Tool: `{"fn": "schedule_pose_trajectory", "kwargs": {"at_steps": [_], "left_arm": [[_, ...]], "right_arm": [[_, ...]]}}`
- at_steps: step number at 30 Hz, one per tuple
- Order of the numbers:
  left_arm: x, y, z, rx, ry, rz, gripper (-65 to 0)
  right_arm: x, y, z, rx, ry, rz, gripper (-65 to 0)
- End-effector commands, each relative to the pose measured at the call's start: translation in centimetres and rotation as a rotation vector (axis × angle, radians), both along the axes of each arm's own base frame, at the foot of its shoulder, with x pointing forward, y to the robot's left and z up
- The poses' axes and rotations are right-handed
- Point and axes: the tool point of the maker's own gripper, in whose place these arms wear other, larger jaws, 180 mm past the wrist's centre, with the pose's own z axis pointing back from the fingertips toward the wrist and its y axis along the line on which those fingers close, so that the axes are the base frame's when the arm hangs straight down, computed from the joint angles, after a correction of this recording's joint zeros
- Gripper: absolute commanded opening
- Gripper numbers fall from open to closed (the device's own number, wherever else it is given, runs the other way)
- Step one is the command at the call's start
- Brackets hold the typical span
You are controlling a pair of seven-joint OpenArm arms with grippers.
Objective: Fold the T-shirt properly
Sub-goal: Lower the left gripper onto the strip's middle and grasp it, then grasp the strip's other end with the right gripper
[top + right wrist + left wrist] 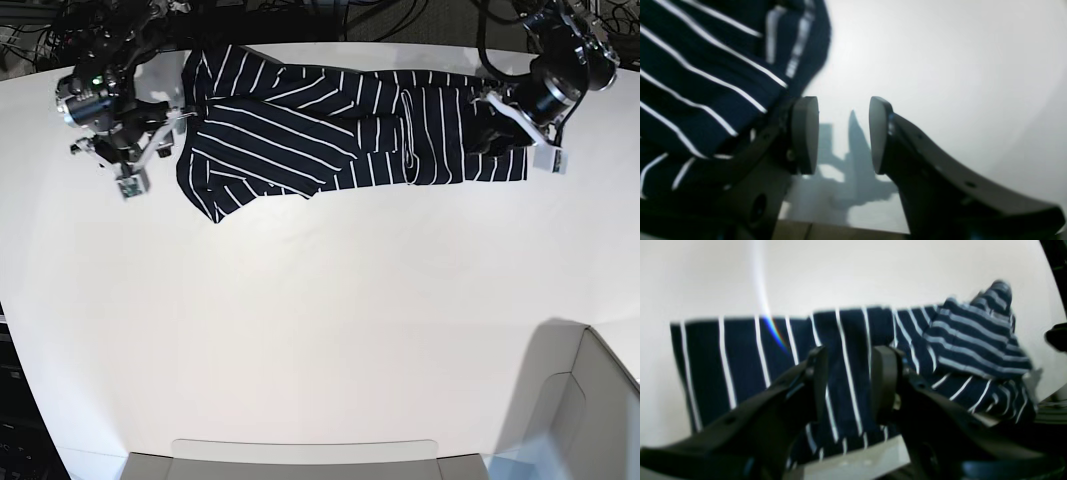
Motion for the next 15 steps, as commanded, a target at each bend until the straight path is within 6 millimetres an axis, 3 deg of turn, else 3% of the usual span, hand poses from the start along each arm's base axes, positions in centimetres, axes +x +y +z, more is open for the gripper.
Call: {"fn": "schedule_pose_trajectory", "kwargs": {"at_steps": [1,5,10,15], "left_arm": [[0.3,0.0,0.8,0.004,-0.026,-0.010,-42.8],[0.3,0.1,0.6,0.000,-0.022,-0.008,-42.8],[0.3,0.1,0.6,0.000,-0.022,-0.008,-42.8],[0.3,0.1,0.7,0.003,-0.022,-0.009,-42.8]], "right_arm": [[0.1,-0.2,0.2,0.010,-0.011,0.003,-39.6],[-1.0,0.0,-1.3,0.079,0.028,0.007,-39.6],[-1.8,2.7,-4.3,0.206,0.106,0.062,-39.6],[-2.4,3.5,-5.8,0.247,0.153,0.061,-39.6]]}}
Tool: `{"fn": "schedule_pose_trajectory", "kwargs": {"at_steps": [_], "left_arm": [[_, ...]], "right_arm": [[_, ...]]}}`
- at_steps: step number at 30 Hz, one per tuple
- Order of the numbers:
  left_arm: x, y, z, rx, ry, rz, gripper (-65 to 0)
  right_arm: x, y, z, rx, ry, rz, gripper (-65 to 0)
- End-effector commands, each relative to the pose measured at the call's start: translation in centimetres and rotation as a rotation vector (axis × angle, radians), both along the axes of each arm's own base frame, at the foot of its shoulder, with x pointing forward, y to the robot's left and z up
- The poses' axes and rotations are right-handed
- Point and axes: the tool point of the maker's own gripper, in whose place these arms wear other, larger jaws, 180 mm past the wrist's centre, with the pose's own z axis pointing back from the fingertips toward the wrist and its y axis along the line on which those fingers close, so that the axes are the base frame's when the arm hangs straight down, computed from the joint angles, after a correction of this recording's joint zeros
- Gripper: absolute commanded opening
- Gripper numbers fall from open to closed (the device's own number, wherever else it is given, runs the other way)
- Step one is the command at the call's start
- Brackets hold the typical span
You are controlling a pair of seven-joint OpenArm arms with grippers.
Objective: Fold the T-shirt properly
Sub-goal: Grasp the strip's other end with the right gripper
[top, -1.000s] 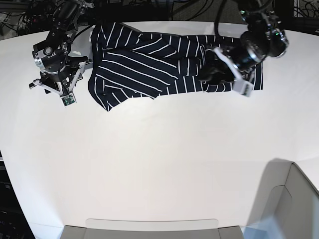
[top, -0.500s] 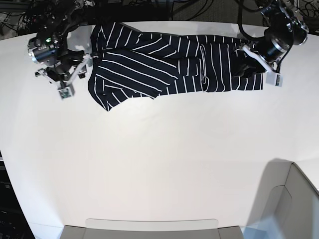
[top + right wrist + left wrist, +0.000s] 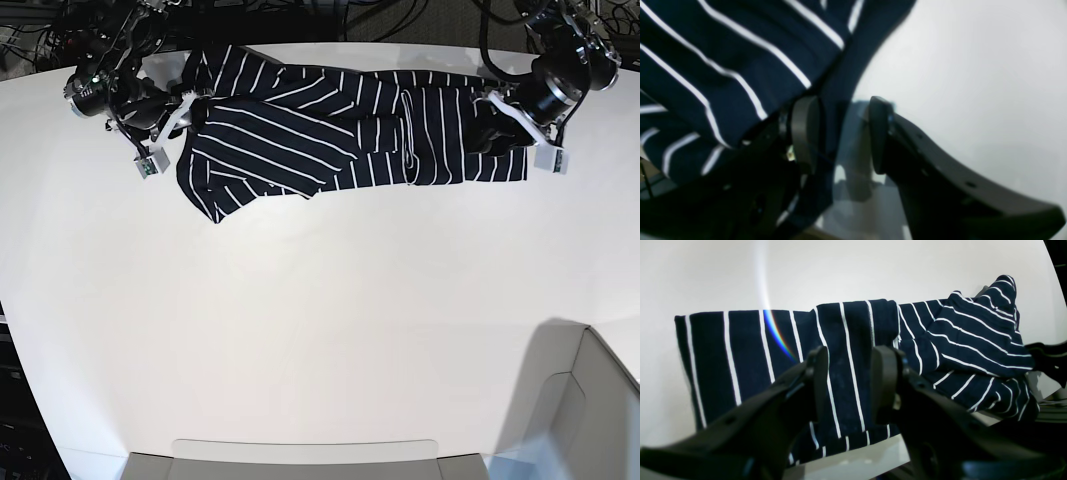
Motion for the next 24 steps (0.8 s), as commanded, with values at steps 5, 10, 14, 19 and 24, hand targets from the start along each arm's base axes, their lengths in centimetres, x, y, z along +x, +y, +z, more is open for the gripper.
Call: {"fn": "schedule_pose_trajectory", "kwargs": {"at_steps": [5,10,14,19,24], "left_arm": [[0.3,0.0,0.7,0.000,-0.023,-0.010,-42.8],[0.1,0.3,0.2,0.027,-0.003,-0.003,-42.8],[0.0,0.6,0.2,0.034,0.000,0.002,-42.8],[-0.1,0.6,0.1,0.034,0.003,0.002,-42.8],[-0.7,0.6,-0.2,0.035,0.023,0.003,-42.8]], "right_arm": [[-1.1,0.6,-2.9,0.048,0.110,0.009,-39.7],[-3.3,4.0,-6.6,0.145,0.262,0.080,-39.7],[-4.0,7.1,-7.3,0.169,0.300,0.192,-39.8],[-3.7,9.1,-7.0,0.171,0.292,0.276,-48.3],[-1.5,9.6,-6.4,0.171,0.255,0.291,-65.0]]}}
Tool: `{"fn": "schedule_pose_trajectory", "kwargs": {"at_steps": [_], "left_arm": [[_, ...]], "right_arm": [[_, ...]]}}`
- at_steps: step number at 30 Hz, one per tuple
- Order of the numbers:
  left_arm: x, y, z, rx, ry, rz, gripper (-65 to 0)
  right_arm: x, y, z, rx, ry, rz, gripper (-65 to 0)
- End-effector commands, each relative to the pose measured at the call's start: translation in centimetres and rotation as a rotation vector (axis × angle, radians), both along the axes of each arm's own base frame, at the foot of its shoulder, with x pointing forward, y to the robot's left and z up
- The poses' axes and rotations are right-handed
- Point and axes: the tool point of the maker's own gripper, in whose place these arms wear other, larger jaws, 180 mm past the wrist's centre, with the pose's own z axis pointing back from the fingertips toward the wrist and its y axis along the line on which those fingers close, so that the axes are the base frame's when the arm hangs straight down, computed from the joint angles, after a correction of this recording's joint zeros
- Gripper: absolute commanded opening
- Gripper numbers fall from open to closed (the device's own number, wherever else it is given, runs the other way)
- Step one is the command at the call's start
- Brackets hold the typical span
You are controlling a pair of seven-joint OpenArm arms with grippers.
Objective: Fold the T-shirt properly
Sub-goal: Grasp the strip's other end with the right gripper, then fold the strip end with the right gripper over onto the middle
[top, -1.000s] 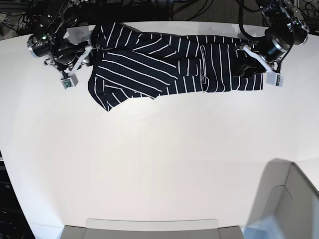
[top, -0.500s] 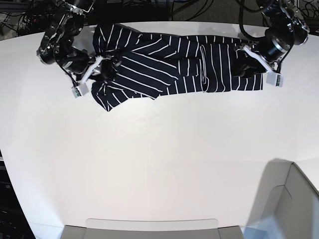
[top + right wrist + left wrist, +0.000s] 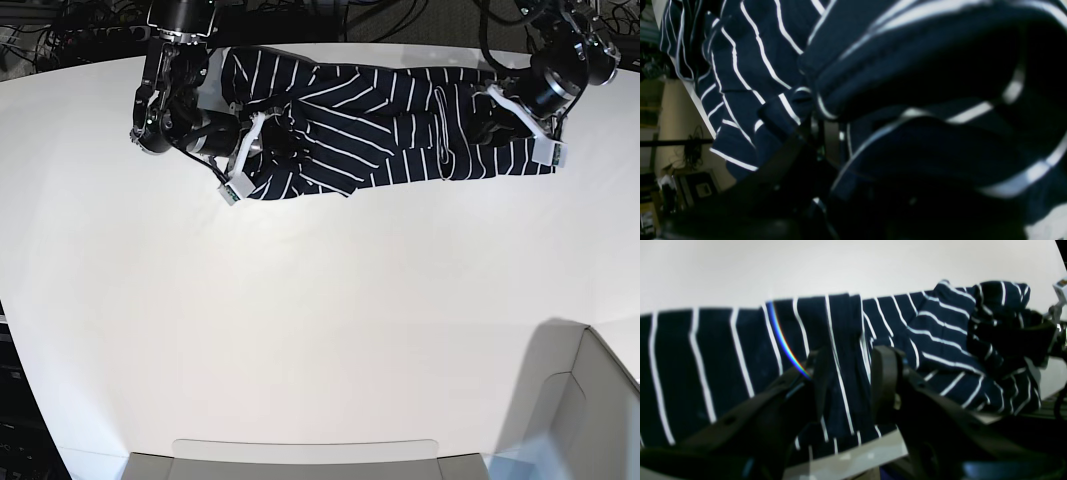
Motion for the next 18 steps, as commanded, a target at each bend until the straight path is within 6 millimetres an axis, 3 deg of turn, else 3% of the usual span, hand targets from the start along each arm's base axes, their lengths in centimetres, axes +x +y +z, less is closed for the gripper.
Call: {"fn": "schedule_pose_trajectory", "kwargs": {"at_steps": [1,5,8,14,18], "left_arm": [[0.3,0.2,0.7,0.005,-0.023,-0.003,-42.8],[0.3,0.2,0.7,0.006,-0.023,-0.003,-42.8],[0.3,0.2,0.7,0.006,-0.023,-0.003,-42.8],[-0.1,0.2,0.5,0.006,-0.011,-0.003,-42.8],[-0.2,0.3,0.4,0.011,-0.006,-0.002,-42.8]], "right_arm": [[-3.7,-3.0,-3.4,-0.238,0.159,0.132,-65.0],[-1.1,-3.4,-2.3,-0.234,0.103,0.106,-65.0],[1.9,-5.9,-1.1,-0.238,0.063,0.000,-65.0],[7.3,-14.7,2.3,-0.291,-0.031,-0.231,-65.0],[9.0,-21.3,4.0,-0.326,-0.046,-0.368,-65.0]]}}
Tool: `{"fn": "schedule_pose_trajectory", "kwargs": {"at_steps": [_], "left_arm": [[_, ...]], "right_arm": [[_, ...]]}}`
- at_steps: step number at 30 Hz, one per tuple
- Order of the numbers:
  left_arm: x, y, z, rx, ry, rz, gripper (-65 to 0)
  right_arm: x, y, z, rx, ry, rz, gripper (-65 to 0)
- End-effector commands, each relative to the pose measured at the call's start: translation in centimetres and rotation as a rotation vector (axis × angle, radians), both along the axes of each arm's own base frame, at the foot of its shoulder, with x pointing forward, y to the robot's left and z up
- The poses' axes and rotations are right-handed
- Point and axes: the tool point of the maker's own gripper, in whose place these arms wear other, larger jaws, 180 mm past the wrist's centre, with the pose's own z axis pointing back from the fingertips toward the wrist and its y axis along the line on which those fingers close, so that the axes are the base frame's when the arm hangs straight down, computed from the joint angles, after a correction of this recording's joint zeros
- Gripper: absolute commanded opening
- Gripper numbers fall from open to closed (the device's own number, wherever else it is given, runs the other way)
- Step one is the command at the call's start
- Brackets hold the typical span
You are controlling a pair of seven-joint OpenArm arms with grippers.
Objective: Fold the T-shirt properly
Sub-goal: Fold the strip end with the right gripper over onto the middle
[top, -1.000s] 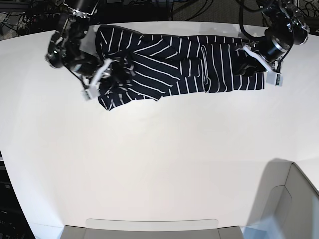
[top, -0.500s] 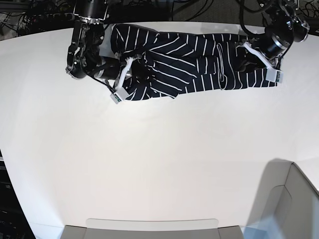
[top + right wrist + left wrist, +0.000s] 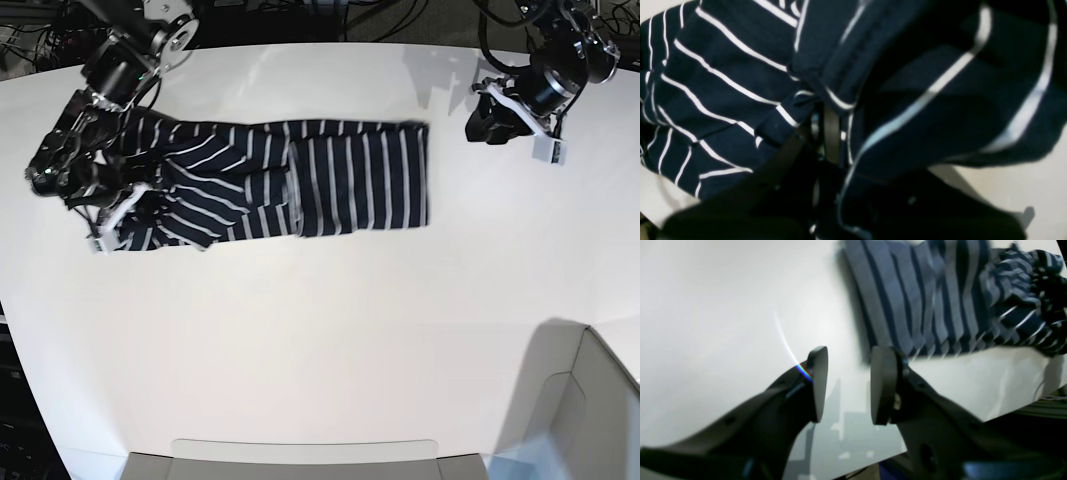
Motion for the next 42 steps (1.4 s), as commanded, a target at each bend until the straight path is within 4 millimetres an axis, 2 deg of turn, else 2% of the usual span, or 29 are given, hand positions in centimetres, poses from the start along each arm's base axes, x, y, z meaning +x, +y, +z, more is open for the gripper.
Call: {"fn": "schedule_pose_trajectory", "kwargs": {"at_steps": [1,3,5,7,8,12,15,18,22,24,28,35,38,40,42], "left_arm": [[0.2,0.2,0.6,0.008,-0.017,-0.003,-42.8],[0.0,0.3,0.5,0.011,-0.011,-0.003,-42.8],[-0.5,0.8,0.3,0.028,0.006,-0.010,-42.8],[-0.7,1.1,0.1,0.036,0.016,-0.013,-42.8],[-0.7,1.4,0.0,0.040,0.022,-0.014,-42.8],[-1.3,2.9,-1.6,0.036,0.083,-0.004,-42.8],[-2.2,4.1,-3.5,0.049,0.158,0.018,-42.8],[-3.3,5.1,-5.0,0.098,0.228,0.035,-42.8],[-3.6,5.3,-5.3,0.119,0.245,0.038,-42.8],[-3.9,5.5,-5.3,0.124,0.252,0.036,-42.8],[-4.1,5.6,-5.5,0.134,0.262,0.038,-42.8],[-4.1,5.5,-5.5,0.130,0.262,0.040,-42.8],[-4.1,5.5,-5.5,0.130,0.262,0.040,-42.8],[-4.1,5.5,-5.5,0.130,0.262,0.040,-42.8],[-4.1,5.5,-5.5,0.130,0.262,0.040,-42.8]], "right_arm": [[0.9,-2.3,1.3,-0.042,-0.028,-0.020,-65.0],[1.3,-4.3,2.5,-0.072,-0.054,-0.045,-65.0],[1.6,-5.2,3.9,-0.114,-0.090,-0.050,-65.0],[2.1,-5.4,5.7,-0.168,-0.139,-0.046,-65.0],[2.4,-4.6,6.3,-0.184,-0.161,-0.024,-65.0],[3.0,0.8,9.1,-0.254,-0.267,0.096,-65.0],[3.1,6.4,10.9,-0.223,-0.332,0.146,-65.0],[3.0,12.9,12.1,-0.133,-0.391,0.188,-65.0],[2.1,20.2,12.3,-0.012,-0.405,0.238,-65.0],[1.5,23.2,11.8,0.033,-0.378,0.261,-65.0],[0.5,27.4,9.6,0.082,-0.308,0.281,-65.0],[0.2,30.3,6.3,0.058,-0.214,0.298,-65.0],[-0.1,30.5,5.5,0.031,-0.155,0.288,-52.9],[0.1,30.7,6.0,0.041,-0.175,0.272,-43.3],[0.4,31.1,7.3,0.063,-0.223,0.269,-37.4]]}}
